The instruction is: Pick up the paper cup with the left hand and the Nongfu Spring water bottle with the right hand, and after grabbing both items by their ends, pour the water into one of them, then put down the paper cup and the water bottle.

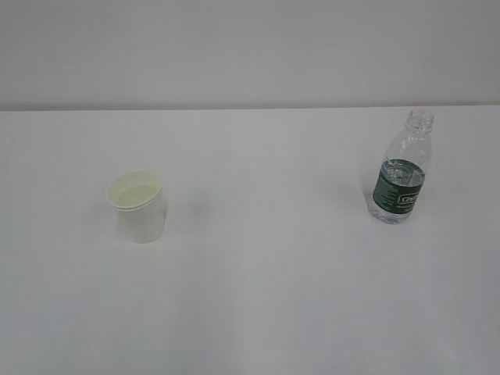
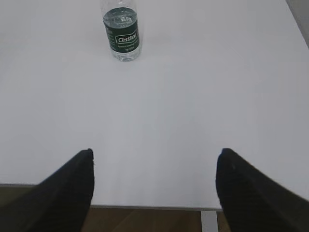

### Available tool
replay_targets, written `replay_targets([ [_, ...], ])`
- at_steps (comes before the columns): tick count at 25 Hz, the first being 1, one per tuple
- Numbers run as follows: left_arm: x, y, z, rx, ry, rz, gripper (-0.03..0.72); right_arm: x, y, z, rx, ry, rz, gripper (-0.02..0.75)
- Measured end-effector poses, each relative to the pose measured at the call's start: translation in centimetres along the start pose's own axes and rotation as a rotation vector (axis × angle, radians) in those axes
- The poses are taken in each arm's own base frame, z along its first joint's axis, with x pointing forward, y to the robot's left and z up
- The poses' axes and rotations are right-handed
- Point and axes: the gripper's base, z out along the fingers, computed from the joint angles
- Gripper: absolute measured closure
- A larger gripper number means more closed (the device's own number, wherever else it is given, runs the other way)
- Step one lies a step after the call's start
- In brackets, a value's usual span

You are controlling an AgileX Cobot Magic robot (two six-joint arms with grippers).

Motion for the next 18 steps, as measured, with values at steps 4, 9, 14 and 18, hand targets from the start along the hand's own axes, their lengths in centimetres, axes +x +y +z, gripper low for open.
replay_targets([
  [4, -0.01, -0.01, -0.01, -0.007, -0.003, -0.004, 0.222, 0.05, 0.00, -0.07, 0.051, 0.003, 0.035, 0.151],
  [9, 0.03, -0.07, -0.07, -0.067, -0.011, -0.037, 0.223, 0.12, 0.02, -0.17, 0.132, 0.007, 0.091, 0.151],
  [14, 0.09, -0.15, -0.15, -0.144, -0.021, -0.079, 0.234, 0.13, 0.02, -0.19, 0.145, 0.008, 0.099, 0.151],
  [18, 0.10, -0.17, -0.16, -0.160, -0.023, -0.088, 0.245, 0.13, 0.02, -0.19, 0.145, 0.008, 0.099, 0.150],
])
